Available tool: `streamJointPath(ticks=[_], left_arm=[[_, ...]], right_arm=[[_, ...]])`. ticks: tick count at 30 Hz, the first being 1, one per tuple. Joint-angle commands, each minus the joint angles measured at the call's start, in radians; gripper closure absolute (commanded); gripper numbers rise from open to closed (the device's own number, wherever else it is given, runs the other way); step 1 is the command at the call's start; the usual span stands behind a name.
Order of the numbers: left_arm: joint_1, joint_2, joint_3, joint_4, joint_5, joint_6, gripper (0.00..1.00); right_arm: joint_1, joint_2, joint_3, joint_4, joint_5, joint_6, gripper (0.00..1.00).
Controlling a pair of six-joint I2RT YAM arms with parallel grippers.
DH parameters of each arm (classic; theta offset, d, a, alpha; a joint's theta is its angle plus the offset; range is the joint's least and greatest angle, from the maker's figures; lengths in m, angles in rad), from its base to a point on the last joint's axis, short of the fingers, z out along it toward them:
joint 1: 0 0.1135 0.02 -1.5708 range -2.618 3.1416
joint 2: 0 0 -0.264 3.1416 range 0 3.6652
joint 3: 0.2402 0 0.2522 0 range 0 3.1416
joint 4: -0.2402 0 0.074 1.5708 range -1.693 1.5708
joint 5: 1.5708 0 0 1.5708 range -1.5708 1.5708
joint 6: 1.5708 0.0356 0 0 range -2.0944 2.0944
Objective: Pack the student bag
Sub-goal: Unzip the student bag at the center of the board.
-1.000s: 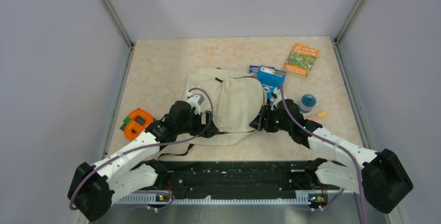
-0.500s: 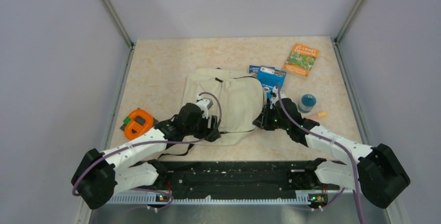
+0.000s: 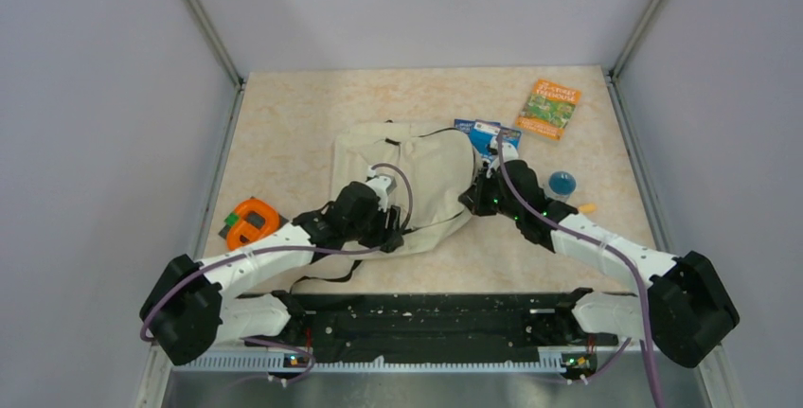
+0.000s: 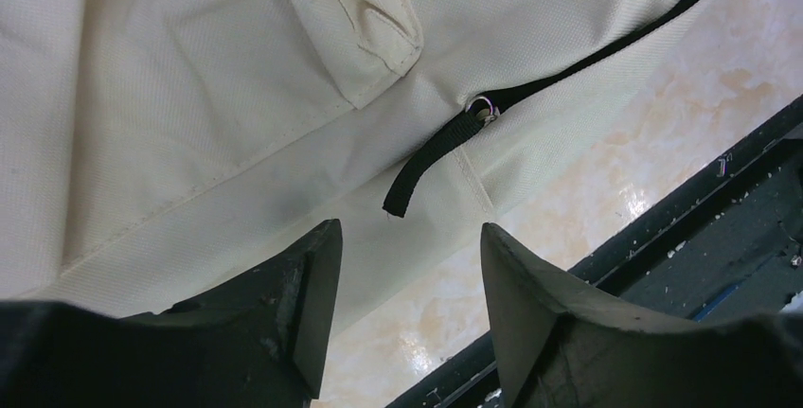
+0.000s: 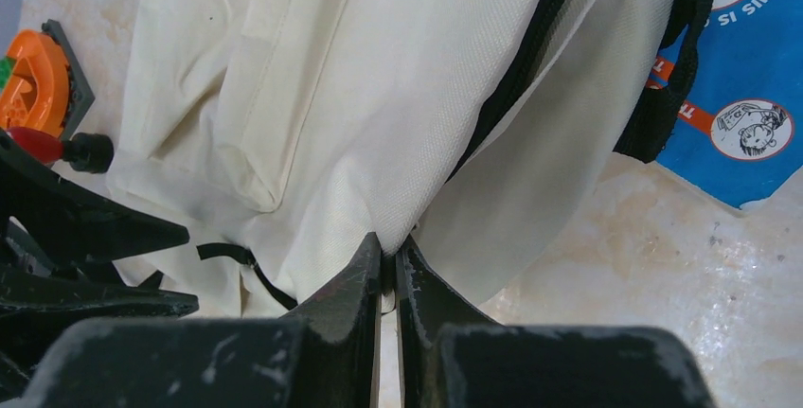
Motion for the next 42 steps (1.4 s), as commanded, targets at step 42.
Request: streamJointPath(ticks=[42], left_arm=[[-0.013, 0.155, 0.120, 0.059, -0.003, -0.037, 0.62]], right_arm=[[0.011, 0.018, 0.012, 0.034, 0.089, -0.048, 1.00]])
